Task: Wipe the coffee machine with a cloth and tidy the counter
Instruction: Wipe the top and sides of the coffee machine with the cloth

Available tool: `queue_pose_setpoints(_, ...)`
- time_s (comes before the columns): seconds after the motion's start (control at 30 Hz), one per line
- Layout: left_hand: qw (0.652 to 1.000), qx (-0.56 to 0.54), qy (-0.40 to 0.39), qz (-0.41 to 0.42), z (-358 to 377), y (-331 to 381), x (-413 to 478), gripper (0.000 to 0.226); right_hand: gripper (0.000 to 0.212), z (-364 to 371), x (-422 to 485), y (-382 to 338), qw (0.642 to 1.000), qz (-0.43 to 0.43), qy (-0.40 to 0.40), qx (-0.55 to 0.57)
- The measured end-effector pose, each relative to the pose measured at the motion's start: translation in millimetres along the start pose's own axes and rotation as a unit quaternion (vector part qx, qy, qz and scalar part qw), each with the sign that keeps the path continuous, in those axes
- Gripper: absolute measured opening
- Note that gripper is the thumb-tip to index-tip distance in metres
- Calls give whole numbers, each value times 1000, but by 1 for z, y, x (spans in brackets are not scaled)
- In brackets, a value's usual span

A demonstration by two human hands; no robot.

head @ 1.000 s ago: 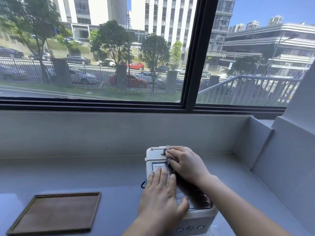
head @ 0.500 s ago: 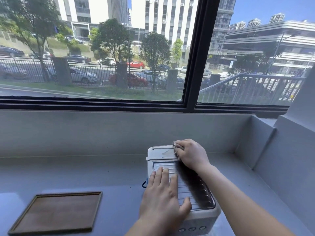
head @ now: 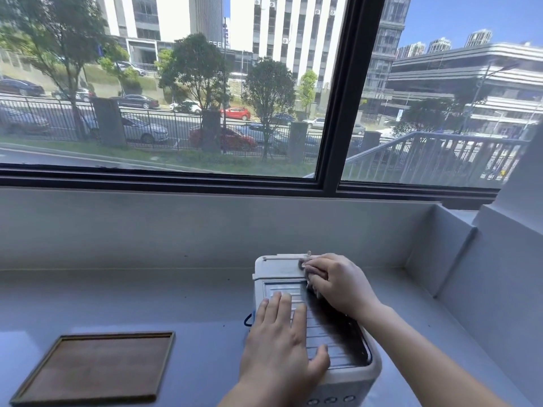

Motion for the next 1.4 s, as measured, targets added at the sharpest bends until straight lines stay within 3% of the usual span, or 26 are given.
queue_pose_setpoints(0.17,1000,-3,20,1,-3,1,-1,83,8,-31,23,18,964,163,140,156)
queue_pose_setpoints(0.23,1000,-4,23,-1,-3,1,-1,83,10,-27,24,13,979,123,93,137)
queue_pose_setpoints(0.3,1000,1,24,-2,-3,1,-1,86,23,-11,15,11,997,61,20,36)
queue_pose_setpoints(0.43,1000,-4,4,-4,-1,0,-1,92,38,4,-8,3,992,-108,-62,14)
queue_pose_setpoints(0.5,1000,-6,12,-3,-1,0,-1,89,34,-4,7,10,994,-77,-74,13)
queue_pose_setpoints(0.6,1000,-7,21,-3,-3,0,-3,87,20,-2,27,-2,1000,-9,-26,0)
queue_pose_setpoints(0.73,999,-15,32,-4,-5,0,-4,88,21,21,13,-23,996,-77,-41,9)
queue_pose_setpoints(0.87,999,-24,31,-1,-4,1,-5,81,23,2,17,3,999,44,23,-15)
queue_pose_setpoints(1.03,999,-23,30,-2,-4,0,-5,80,27,19,9,-26,996,-51,-61,37)
queue_pose_setpoints(1.1,999,-37,29,-4,-4,0,-5,80,30,7,12,-17,997,-26,-62,47)
queue_pose_setpoints(1.2,996,-85,40,-5,-8,0,-7,72,24,4,11,-25,997,37,-64,22)
queue_pose_setpoints(1.3,978,-200,50,-17,-12,-5,-5,51,15,8,4,-45,977,65,-92,182)
queue_pose_setpoints(1.37,965,-257,42,-24,-20,-7,0,54,38,-8,-8,-37,967,114,-49,223)
queue_pose_setpoints(1.4,965,-257,53,-18,-24,-6,5,58,42,-18,-19,-31,976,128,-11,176)
Point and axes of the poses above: each hand's wrist, its own x-axis towards the middle knuckle, its own z-axis out of the palm, y = z × x, the point moved 2 cm from there along x, towards the middle knuckle, and after that the axes turned 9 degrees about -z, right-handed, at the moved point
